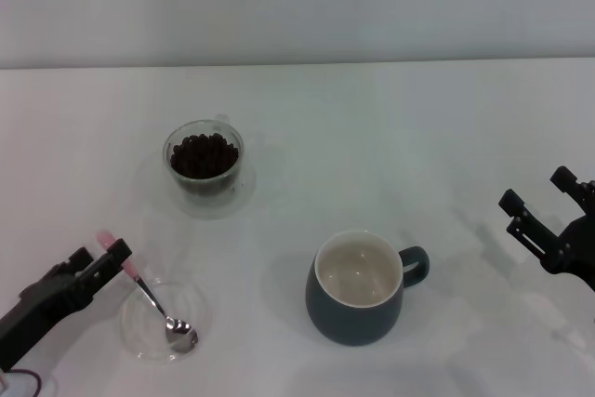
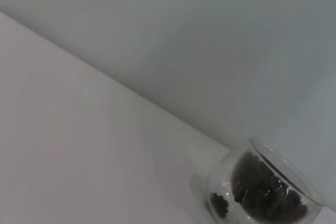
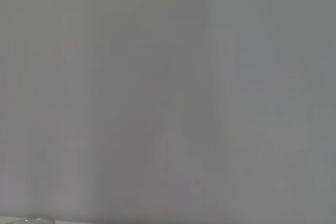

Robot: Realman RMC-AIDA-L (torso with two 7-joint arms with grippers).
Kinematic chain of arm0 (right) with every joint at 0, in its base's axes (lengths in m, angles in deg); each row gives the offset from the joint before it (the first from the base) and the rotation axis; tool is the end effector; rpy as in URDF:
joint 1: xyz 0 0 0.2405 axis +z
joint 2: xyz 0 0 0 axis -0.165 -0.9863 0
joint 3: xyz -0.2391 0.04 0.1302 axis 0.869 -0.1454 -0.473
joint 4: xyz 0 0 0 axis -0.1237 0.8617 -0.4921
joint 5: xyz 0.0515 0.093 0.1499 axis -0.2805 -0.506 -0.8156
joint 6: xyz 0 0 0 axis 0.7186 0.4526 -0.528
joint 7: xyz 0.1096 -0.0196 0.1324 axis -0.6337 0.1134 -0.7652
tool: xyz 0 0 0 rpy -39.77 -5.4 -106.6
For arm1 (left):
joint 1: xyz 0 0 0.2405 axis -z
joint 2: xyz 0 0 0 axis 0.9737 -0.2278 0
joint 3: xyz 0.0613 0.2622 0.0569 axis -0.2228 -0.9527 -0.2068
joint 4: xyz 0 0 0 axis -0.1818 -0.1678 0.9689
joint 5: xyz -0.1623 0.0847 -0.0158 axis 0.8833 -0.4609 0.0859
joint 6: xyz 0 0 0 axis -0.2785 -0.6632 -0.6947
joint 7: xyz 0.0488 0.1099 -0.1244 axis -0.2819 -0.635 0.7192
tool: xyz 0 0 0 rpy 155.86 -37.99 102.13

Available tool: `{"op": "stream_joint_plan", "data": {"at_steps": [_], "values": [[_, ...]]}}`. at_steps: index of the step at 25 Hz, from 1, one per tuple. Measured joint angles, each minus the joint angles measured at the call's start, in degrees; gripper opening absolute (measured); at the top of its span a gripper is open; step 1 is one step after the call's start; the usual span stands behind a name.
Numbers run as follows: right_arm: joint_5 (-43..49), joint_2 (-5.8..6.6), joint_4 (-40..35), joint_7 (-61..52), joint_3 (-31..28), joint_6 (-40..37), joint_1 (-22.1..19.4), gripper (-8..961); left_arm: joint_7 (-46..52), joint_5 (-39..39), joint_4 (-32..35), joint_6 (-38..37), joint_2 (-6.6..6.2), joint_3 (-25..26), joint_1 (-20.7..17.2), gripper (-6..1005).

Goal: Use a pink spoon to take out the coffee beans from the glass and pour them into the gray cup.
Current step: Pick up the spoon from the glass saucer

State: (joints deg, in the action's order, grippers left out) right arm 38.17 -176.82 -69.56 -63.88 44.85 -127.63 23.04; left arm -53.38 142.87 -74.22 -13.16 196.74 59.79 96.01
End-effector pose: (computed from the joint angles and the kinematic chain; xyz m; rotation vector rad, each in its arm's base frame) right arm 0.3452 0.2493 -0.0222 -1.8326 0.6085 0.8451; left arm -0.3489 0.2780 -0.0663 -1.9023 -1.3105 -0.9342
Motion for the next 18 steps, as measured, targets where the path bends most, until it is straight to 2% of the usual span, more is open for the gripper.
{"op": "stream_joint_plan", "data": {"at_steps": [10,18], "values": [[0.0,-0.09,0.2,0.0,0.0,0.0,0.0,852,1.0,-1.3,0.5,-0.3,0.0,0.0,1.4,762],[0.0,-0.09,0.7,0.0,0.0,0.0,0.1,852,0.9,-1.4,0.5,-1.3,0.03,0.0,1.8,433]]}}
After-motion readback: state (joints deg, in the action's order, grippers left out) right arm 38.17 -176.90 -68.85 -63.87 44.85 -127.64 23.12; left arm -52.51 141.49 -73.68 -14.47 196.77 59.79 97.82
